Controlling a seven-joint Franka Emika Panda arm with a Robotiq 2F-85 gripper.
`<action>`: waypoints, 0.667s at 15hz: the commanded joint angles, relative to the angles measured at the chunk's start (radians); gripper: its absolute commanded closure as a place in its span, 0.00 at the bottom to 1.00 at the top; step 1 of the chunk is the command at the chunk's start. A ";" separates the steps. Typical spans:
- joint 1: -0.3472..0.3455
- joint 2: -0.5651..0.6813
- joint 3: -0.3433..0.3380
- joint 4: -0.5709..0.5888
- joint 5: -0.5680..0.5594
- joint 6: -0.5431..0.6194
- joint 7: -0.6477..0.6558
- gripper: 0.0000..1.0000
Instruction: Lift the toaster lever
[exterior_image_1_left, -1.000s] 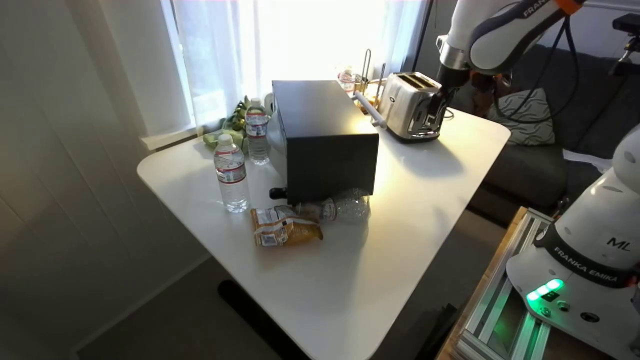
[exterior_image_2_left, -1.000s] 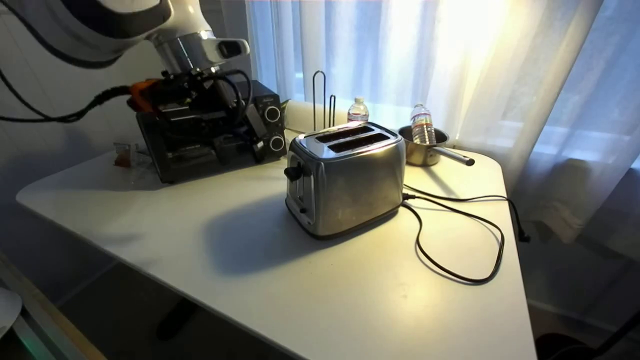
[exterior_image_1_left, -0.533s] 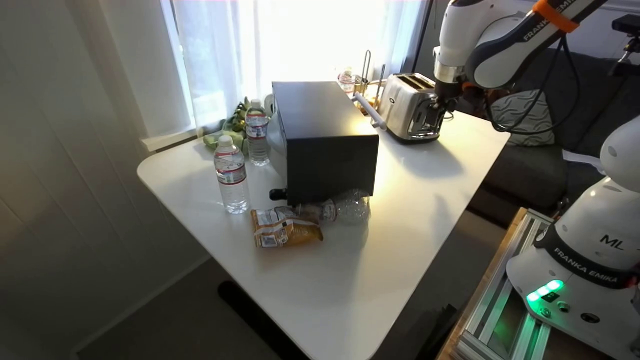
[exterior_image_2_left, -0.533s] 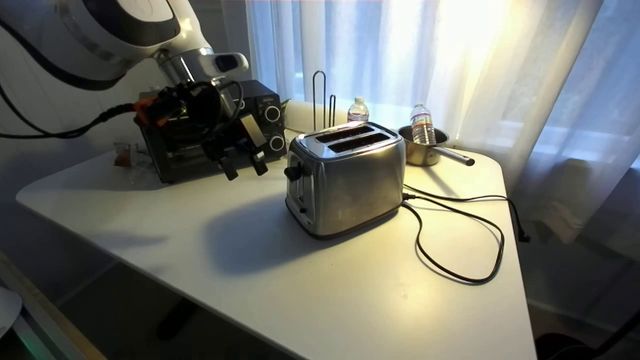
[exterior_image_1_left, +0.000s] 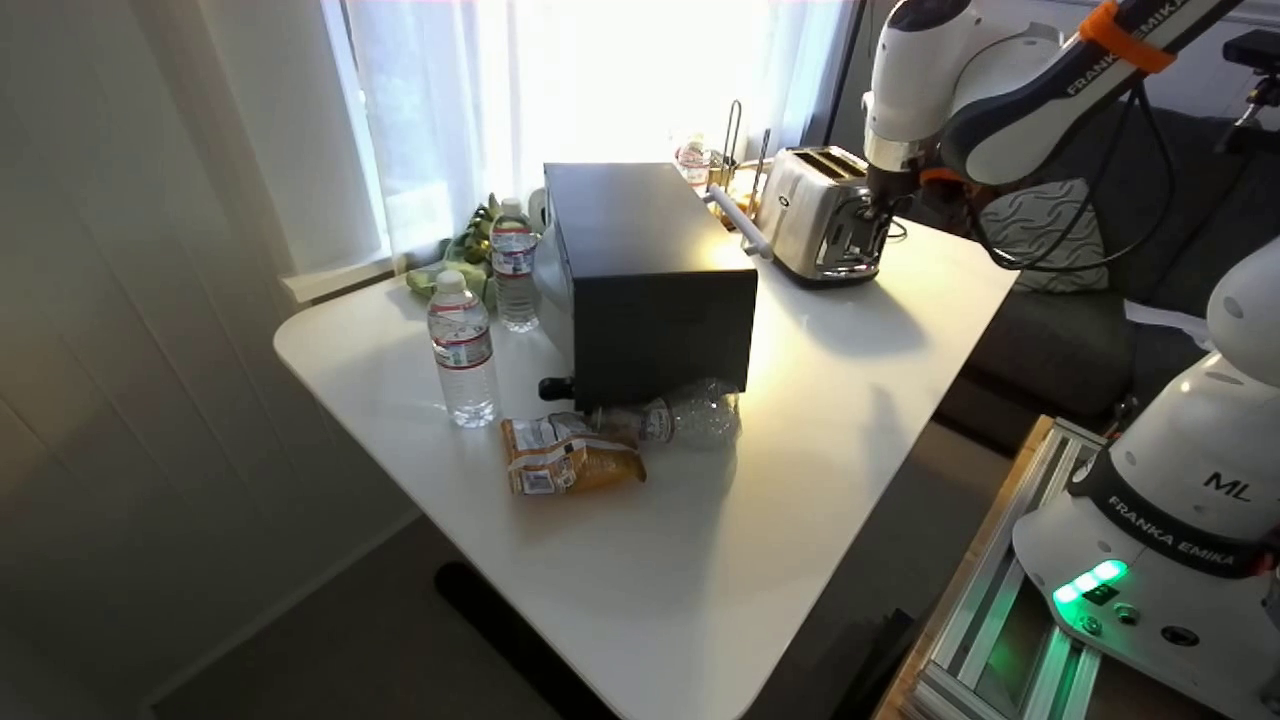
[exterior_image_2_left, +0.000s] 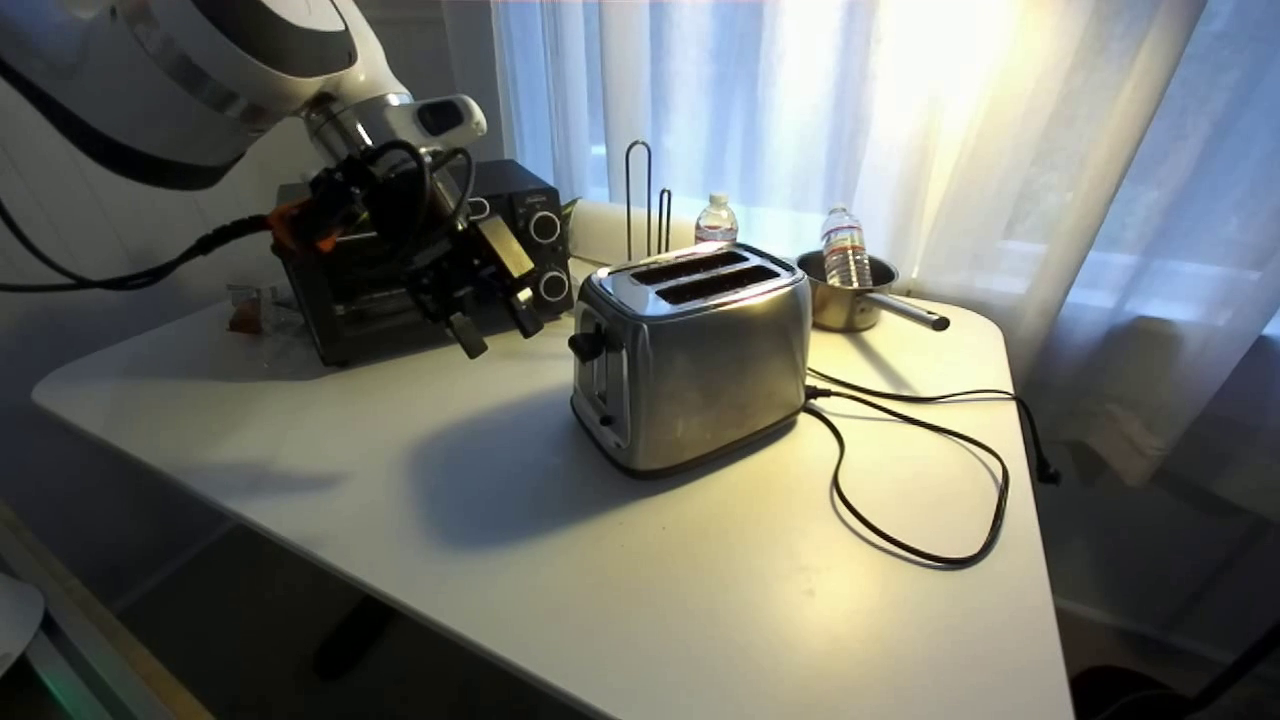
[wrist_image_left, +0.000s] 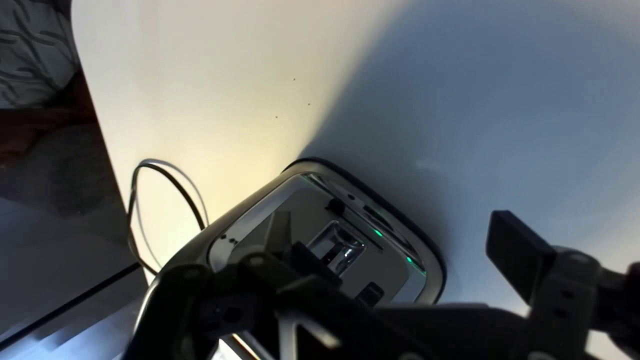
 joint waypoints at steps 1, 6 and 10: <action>0.068 0.028 -0.024 0.018 -0.221 -0.089 0.249 0.00; 0.160 0.086 -0.036 0.034 -0.417 -0.212 0.461 0.49; 0.215 0.159 -0.037 0.062 -0.488 -0.300 0.517 0.76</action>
